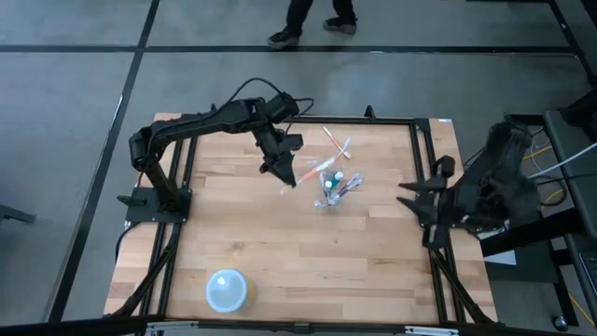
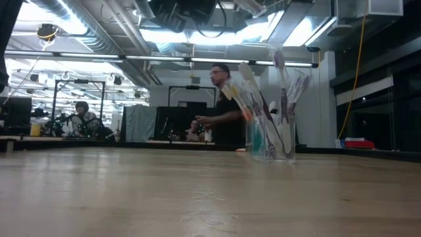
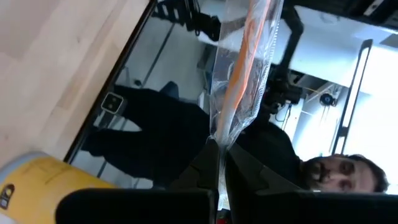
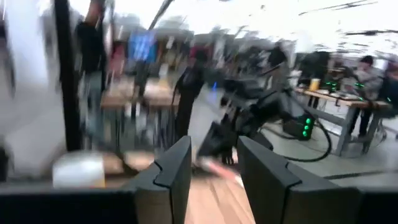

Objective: Pick & Place toothbrushing station
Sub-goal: Put the orange toothbrush into the transparent organizer

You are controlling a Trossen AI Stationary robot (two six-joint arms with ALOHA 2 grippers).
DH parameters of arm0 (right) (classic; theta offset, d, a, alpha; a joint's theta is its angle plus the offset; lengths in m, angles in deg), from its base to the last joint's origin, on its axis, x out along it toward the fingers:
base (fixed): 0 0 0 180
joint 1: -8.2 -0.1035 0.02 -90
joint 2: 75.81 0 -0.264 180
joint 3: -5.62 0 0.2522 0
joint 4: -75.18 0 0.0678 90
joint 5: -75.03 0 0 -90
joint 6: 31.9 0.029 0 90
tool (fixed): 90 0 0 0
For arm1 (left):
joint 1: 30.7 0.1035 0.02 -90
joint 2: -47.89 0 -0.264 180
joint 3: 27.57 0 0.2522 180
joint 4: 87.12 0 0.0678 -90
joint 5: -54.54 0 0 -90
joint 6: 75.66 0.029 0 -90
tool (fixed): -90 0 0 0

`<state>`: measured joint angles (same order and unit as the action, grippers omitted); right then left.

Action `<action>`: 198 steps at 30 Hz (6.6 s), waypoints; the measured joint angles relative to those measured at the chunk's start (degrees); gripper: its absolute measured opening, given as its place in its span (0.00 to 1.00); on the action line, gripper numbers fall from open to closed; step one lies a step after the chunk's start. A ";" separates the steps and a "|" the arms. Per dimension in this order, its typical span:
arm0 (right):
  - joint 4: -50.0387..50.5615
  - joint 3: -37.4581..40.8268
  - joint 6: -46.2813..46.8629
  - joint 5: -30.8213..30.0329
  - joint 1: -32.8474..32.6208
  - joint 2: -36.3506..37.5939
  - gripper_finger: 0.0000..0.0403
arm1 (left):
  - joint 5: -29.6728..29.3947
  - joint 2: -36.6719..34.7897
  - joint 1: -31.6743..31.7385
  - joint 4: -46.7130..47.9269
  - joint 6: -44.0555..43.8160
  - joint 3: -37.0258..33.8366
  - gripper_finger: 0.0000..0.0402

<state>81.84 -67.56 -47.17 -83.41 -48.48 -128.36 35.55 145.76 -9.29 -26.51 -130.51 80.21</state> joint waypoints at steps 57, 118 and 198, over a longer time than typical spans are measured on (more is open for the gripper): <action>56.35 -51.67 -13.71 55.68 44.89 -45.74 0.26 | -0.78 -4.26 -4.60 -2.10 -3.48 2.27 0.01; -82.99 35.75 28.41 74.03 83.05 -28.62 0.09 | -70.61 -44.70 -10.15 -9.49 14.82 -15.25 0.41; -72.31 24.67 40.28 67.82 59.41 -38.72 0.09 | -76.62 -19.24 -19.55 -56.87 19.12 -29.61 0.57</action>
<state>9.53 -42.89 -6.89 -15.59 10.94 -167.08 -41.08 126.51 -28.84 -83.38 -111.39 50.60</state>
